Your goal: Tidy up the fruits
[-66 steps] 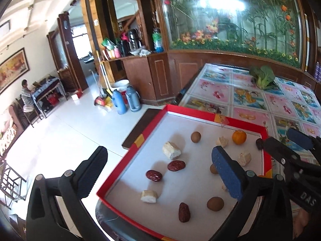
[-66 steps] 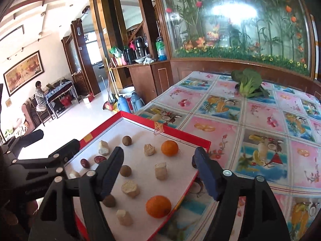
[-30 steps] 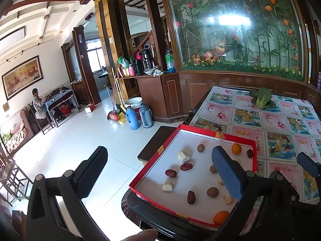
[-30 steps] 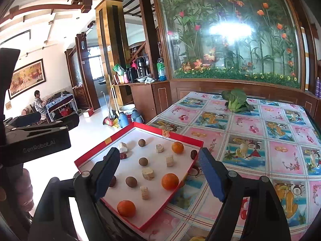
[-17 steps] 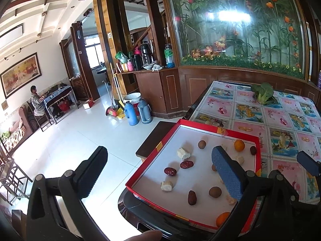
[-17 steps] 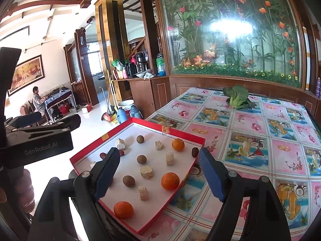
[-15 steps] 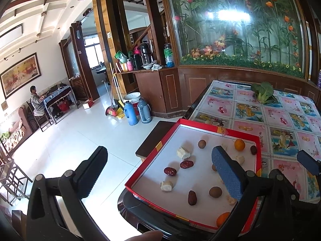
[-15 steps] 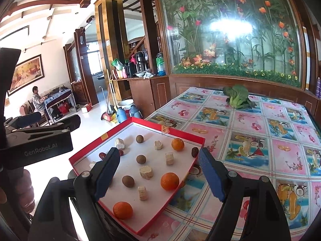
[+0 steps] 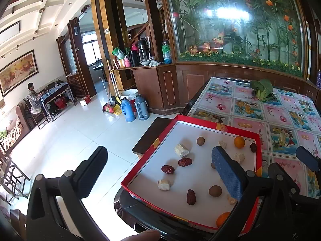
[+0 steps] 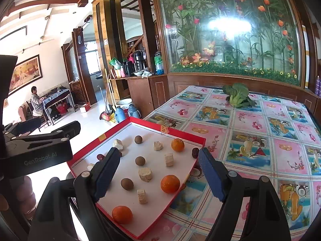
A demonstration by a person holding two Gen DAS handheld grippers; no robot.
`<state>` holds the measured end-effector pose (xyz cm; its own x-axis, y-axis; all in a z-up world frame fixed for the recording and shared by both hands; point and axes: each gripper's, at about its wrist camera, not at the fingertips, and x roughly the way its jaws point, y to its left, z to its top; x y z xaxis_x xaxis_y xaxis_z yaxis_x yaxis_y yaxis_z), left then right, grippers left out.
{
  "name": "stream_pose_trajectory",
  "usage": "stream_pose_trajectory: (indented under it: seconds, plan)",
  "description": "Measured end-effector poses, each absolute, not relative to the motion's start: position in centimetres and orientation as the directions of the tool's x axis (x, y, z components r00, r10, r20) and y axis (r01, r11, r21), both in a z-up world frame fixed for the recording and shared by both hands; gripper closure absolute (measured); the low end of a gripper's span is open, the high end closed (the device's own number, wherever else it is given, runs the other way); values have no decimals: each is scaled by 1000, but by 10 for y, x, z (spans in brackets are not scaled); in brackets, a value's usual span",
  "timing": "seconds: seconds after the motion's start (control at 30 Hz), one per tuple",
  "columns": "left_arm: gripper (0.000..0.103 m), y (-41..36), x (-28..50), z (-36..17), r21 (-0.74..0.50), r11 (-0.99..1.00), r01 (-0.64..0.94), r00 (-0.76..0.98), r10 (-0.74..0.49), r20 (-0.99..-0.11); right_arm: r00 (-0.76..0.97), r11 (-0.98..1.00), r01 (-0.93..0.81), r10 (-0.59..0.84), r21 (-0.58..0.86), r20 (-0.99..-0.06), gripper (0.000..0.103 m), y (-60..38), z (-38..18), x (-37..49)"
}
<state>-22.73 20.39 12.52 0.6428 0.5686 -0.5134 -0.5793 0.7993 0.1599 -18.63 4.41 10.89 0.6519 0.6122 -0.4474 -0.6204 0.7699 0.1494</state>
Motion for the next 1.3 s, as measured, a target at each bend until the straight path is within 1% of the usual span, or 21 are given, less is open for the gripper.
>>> stream_pose_trajectory:
  seconds: [0.43, 1.03, 1.3]
  plan:
    - [0, 210, -230, 125, 144, 803, -579, 651, 562, -510, 644, 771, -621, 604, 139, -469, 23, 56, 108, -184]
    - [0, 227, -235, 121, 112, 804, -584, 657, 549, -517, 650, 780, -609, 594, 141, -475, 23, 67, 108, -186]
    - [0, 231, -241, 122, 110, 790, -603, 660, 572, -486, 652, 780, -610, 594, 139, -471, 23, 72, 109, -187]
